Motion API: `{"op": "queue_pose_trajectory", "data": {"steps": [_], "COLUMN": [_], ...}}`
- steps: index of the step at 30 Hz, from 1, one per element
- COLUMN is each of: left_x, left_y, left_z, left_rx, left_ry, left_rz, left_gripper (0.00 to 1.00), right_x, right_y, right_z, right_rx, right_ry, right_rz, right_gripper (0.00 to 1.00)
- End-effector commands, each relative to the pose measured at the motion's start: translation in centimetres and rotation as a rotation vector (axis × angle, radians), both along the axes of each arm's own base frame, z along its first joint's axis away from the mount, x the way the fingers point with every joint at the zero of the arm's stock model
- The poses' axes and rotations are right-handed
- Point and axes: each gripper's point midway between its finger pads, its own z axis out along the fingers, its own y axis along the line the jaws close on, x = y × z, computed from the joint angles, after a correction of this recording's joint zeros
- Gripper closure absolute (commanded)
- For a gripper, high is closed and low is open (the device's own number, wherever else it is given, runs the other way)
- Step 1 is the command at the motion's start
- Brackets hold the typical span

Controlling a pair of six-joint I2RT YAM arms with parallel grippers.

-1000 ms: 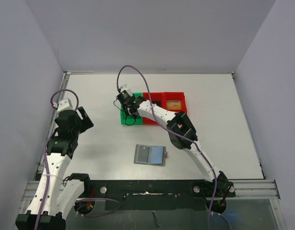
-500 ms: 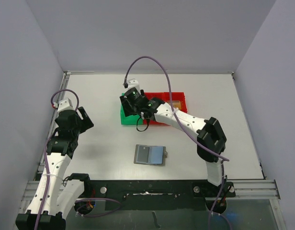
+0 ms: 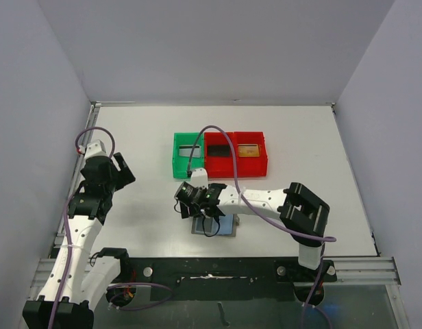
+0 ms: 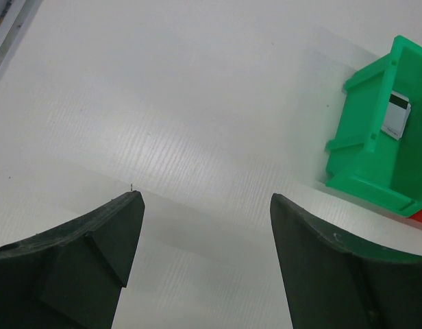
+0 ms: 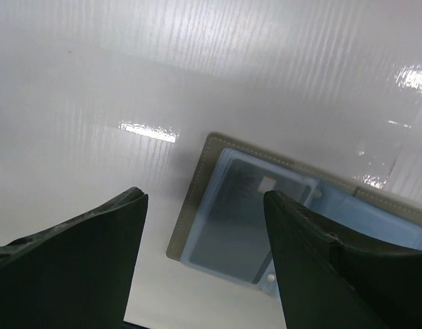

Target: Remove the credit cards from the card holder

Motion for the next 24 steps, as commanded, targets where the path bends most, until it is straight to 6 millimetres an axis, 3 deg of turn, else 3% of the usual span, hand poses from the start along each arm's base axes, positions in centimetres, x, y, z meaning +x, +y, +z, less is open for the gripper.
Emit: {"op": "queue_pose_trajectory", "data": {"steps": [1,9,17,24], "left_x": [1.1,1.1,1.2,1.1], "left_y": [-0.2,-0.1,-0.1,-0.1], "left_z": [1.4,1.3,1.2,1.1], "left_rx": [-0.005,-0.002,-0.002,-0.002], "left_ry": [-0.066,-0.061,-0.058,-0.055], "left_rz": [-0.015,-0.014,-0.014,-0.014], "left_gripper": [0.25,0.25,0.25,0.25], "right_x": [0.0,-0.5,-1.1,-2.1], "right_y": [-0.8,-1.6,-2.5,-3.0], "right_z": [0.4,-0.1,-2.7,-4.7], "right_rx": [-0.016,-0.016,-0.046,-0.011], "right_ry": [-0.014,0.000,0.055,0.111], "right_rz": [-0.144,-0.177,-0.199,-0.203], "right_gripper": [0.30,0.31,0.33,0.46]}}
